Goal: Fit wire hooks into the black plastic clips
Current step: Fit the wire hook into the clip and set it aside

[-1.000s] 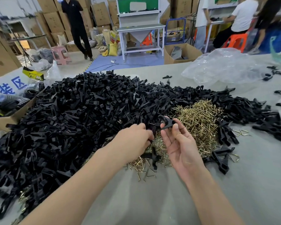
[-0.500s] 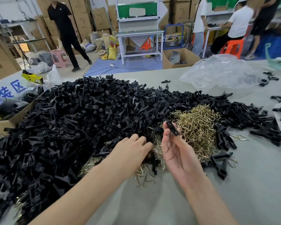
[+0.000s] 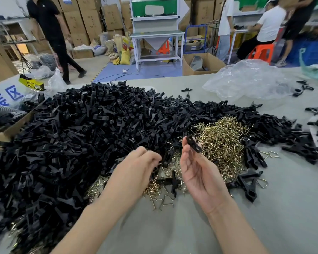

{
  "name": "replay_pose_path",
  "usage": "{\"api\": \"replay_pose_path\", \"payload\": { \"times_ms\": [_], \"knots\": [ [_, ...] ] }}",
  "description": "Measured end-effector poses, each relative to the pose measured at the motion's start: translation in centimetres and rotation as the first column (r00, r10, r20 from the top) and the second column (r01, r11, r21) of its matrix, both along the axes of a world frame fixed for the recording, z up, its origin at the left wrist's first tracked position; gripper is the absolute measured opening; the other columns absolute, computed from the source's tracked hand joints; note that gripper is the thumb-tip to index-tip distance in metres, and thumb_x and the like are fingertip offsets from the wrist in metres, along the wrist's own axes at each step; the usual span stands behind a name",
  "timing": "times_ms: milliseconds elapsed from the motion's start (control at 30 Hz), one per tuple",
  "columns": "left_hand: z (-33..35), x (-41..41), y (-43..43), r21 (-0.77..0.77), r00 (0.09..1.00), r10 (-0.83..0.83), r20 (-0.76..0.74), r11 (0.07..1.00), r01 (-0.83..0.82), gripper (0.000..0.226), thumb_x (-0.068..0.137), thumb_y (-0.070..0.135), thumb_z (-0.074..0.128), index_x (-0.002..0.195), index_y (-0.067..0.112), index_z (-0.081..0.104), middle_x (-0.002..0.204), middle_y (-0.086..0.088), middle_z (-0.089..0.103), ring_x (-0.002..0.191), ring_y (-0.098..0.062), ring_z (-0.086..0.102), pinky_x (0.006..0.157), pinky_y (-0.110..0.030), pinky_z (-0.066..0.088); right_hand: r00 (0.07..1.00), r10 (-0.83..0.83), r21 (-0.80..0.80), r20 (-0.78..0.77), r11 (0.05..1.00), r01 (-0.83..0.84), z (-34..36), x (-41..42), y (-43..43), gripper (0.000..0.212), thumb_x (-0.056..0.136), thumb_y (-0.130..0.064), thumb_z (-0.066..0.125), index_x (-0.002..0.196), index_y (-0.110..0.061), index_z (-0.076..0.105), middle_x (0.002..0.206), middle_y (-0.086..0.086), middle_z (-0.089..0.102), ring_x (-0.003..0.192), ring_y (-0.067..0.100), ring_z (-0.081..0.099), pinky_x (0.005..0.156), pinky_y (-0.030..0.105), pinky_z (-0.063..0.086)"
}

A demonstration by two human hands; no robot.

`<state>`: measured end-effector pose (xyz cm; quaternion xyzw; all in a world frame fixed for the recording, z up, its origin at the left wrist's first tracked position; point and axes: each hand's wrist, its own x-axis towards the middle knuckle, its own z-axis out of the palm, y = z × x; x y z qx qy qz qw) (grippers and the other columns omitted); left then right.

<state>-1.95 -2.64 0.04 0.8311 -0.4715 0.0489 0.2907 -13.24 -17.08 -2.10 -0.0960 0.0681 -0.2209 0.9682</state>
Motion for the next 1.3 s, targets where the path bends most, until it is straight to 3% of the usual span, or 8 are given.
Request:
{"api": "replay_pose_path", "payload": {
  "times_ms": [67, 167, 267, 467, 767, 1000, 1167, 1300],
  "knots": [
    [-0.1, -0.8, 0.4, -0.208, 0.971, 0.055, -0.231, 0.972, -0.105, 0.021, 0.101, 0.022, 0.056, 0.107, 0.034, 0.072, 0.092, 0.016, 0.059, 0.081, -0.003, 0.060, 0.071, -0.013, 0.045, 1.000, 0.000, -0.013, -0.006, 1.000, 0.000, 0.0, 0.1, -0.1, 0.025, 0.101, -0.006, 0.053, 0.122, 0.002, 0.065, 0.107, 0.018, 0.072, 0.087, 0.019, 0.074, 0.073, 0.026, 0.061],
    [-0.3, -2.2, 0.2, -0.430, 0.755, -0.124, -0.644, 0.875, -0.223, 0.027, 0.100, 0.011, 0.057, 0.106, 0.030, 0.074, 0.077, 0.009, 0.068, 0.066, -0.006, 0.065, 0.058, -0.010, 0.046, 0.999, -0.008, -0.085, -0.034, 0.996, 0.005, -0.1, 0.3, 0.0, 0.019, 0.094, -0.007, 0.061, 0.108, -0.002, 0.073, 0.105, 0.018, 0.073, 0.090, 0.022, 0.074, 0.076, 0.028, 0.062],
    [-0.3, -3.5, -0.5, -0.525, 0.571, -0.298, -0.765, 0.802, -0.284, 0.021, 0.095, 0.003, 0.061, 0.111, 0.015, 0.069, 0.071, 0.001, 0.068, 0.066, -0.013, 0.067, 0.062, -0.018, 0.054, 0.994, -0.046, -0.198, -0.095, 0.980, 0.026, -0.3, 0.8, 0.1, 0.022, 0.092, -0.010, 0.062, 0.112, -0.008, 0.069, 0.110, 0.018, 0.073, 0.090, 0.023, 0.074, 0.074, 0.029, 0.061],
    [-1.2, -4.2, -1.1, -0.566, 0.380, -0.431, -0.818, 0.722, -0.398, 0.017, 0.088, -0.001, 0.065, 0.101, 0.006, 0.056, 0.071, -0.001, 0.067, 0.065, -0.017, 0.068, 0.061, -0.026, 0.058, 0.986, -0.040, -0.415, -0.160, 0.909, -0.030, -0.5, 1.7, 0.9, 0.024, 0.093, -0.017, 0.056, 0.102, -0.023, 0.078, 0.109, 0.014, 0.072, 0.080, 0.021, 0.070, 0.062, 0.031, 0.059],
    [-1.3, -3.8, -0.8, -0.562, 0.306, -0.472, -0.827, 0.705, -0.432, 0.015, 0.092, -0.004, 0.061, 0.096, 0.008, 0.053, 0.071, 0.001, 0.069, 0.060, -0.015, 0.066, 0.058, -0.024, 0.056, 0.986, -0.048, -0.567, -0.162, 0.822, -0.053, -0.5, 1.6, 1.2, 0.026, 0.093, -0.017, 0.053, 0.100, -0.024, 0.078, 0.103, 0.013, 0.075, 0.083, 0.020, 0.072, 0.072, 0.030, 0.060],
    [-1.3, -3.5, -0.4, -0.544, 0.334, -0.436, -0.836, 0.738, -0.399, 0.016, 0.092, -0.003, 0.062, 0.097, 0.009, 0.052, 0.067, 0.004, 0.064, 0.061, -0.017, 0.063, 0.058, -0.024, 0.053, 0.981, -0.075, -0.631, -0.179, 0.774, -0.057, -0.4, 1.7, 1.5, 0.025, 0.092, -0.018, 0.054, 0.099, -0.025, 0.077, 0.104, 0.015, 0.074, 0.085, 0.022, 0.071, 0.074, 0.033, 0.060],
    [-0.7, -4.2, -0.8, -0.563, 0.181, -0.563, -0.806, 0.637, -0.527, 0.023, 0.080, 0.003, 0.069, 0.098, 0.007, 0.055, 0.072, -0.008, 0.068, 0.059, -0.017, 0.065, 0.057, -0.025, 0.056, 0.985, -0.069, -0.616, -0.156, 0.786, -0.043, -0.3, 1.6, 1.6, 0.025, 0.092, -0.016, 0.055, 0.098, -0.026, 0.077, 0.105, 0.013, 0.075, 0.090, 0.019, 0.072, 0.075, 0.028, 0.059],
    [-0.6, -4.5, -1.0, -0.594, 0.193, -0.601, -0.775, 0.590, -0.548, 0.026, 0.074, 0.007, 0.069, 0.096, 0.007, 0.055, 0.073, -0.010, 0.068, 0.059, -0.017, 0.064, 0.058, -0.024, 0.057, 0.987, -0.054, -0.562, -0.149, 0.826, -0.039, -0.3, 1.8, 1.9, 0.026, 0.092, -0.016, 0.054, 0.099, -0.025, 0.078, 0.105, 0.012, 0.075, 0.086, 0.020, 0.073, 0.067, 0.028, 0.059]
  ]
}}
